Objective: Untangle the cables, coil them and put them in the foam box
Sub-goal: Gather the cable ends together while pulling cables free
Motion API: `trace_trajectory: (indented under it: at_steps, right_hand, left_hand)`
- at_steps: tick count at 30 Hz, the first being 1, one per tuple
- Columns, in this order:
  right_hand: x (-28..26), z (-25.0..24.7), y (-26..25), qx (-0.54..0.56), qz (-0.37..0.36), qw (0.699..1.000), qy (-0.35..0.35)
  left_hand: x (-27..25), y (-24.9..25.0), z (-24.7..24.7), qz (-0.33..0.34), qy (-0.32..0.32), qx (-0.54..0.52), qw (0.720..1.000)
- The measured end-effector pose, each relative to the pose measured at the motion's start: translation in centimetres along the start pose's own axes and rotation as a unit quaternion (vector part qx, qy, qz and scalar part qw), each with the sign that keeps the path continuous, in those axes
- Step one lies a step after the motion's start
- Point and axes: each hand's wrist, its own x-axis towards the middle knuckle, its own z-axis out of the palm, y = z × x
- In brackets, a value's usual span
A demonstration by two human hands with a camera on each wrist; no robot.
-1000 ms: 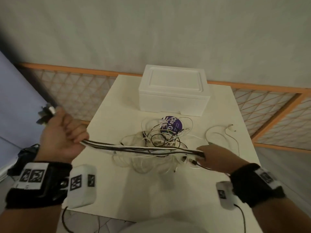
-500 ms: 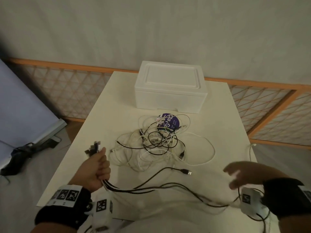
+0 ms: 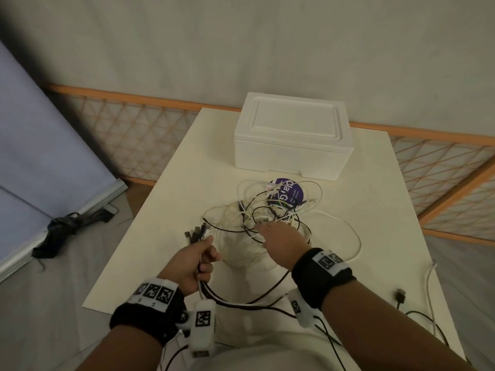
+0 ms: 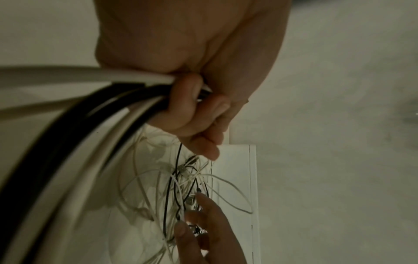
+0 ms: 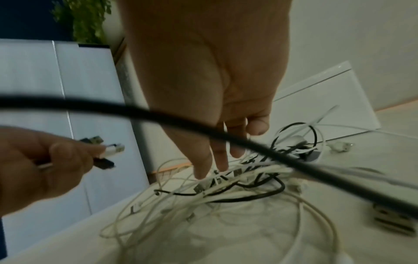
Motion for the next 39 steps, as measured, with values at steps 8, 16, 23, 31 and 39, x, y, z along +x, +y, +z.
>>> trace_trajectory:
  at_steps: [8, 16, 23, 31, 39]
  right_hand:
    - [1.1, -2.4, -1.3, 0.116, -0.052, 0.992, 0.008]
    - [-1.9, -6.4, -1.8, 0.195, -0.085, 0.973, 0.092]
    - [-5.3, -5.1, 7.2, 0.099, 0.149, 0.983, 0.038]
    - [-6.6, -5.4, 13.2, 0.064, 0.263, 0.960, 0.071]
    - [0.0, -7.2, 1.2, 0.278, 0.010, 0.960, 0.038]
  left_hand:
    - [-0.6, 0.8, 2.3, -0.008, -0.050, 0.015, 0.999]
    - [-0.3, 4.2, 4.3, 0.032, -0.115, -0.245, 0.962]
    - [2.2, 5.4, 4.0, 0.054, -0.074, -0.292, 0.952]
    - [3.8, 5.2, 5.2, 0.079, -0.039, -0.181, 0.980]
    - [2.6, 4.9, 6.9, 0.120, -0.060, -0.081, 0.988]
